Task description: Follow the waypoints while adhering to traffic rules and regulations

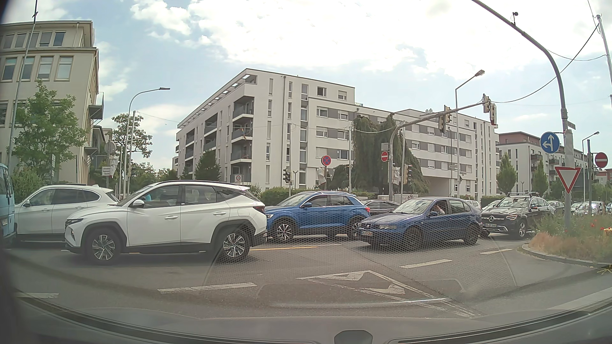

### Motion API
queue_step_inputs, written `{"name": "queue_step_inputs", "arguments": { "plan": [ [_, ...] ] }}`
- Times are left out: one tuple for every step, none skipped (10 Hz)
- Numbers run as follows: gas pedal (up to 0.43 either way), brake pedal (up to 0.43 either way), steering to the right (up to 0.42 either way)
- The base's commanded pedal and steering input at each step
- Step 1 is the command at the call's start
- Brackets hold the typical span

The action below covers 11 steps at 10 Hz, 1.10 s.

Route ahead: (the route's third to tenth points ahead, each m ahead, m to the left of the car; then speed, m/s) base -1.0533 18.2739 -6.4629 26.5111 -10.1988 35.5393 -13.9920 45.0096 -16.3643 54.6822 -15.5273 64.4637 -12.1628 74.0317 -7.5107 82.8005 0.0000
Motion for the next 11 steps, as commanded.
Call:
{"name": "queue_step_inputs", "arguments": {
  "plan": [
    [0.0, 0.335, -0.883],
    [0.0, 0.335, -0.883],
    [0.0, 0.335, -0.883],
    [0.0, 0.335, -0.883],
    [0.0, 0.335, -0.883],
    [0.0, 0.341, -0.883],
    [0.0, 0.335, -0.883],
    [0.0, 0.335, -0.883],
    [0.0, 0.335, -0.883],
    [0.0, 0.335, -0.883],
    [0.0, 0.335, -0.883]
  ]
}}
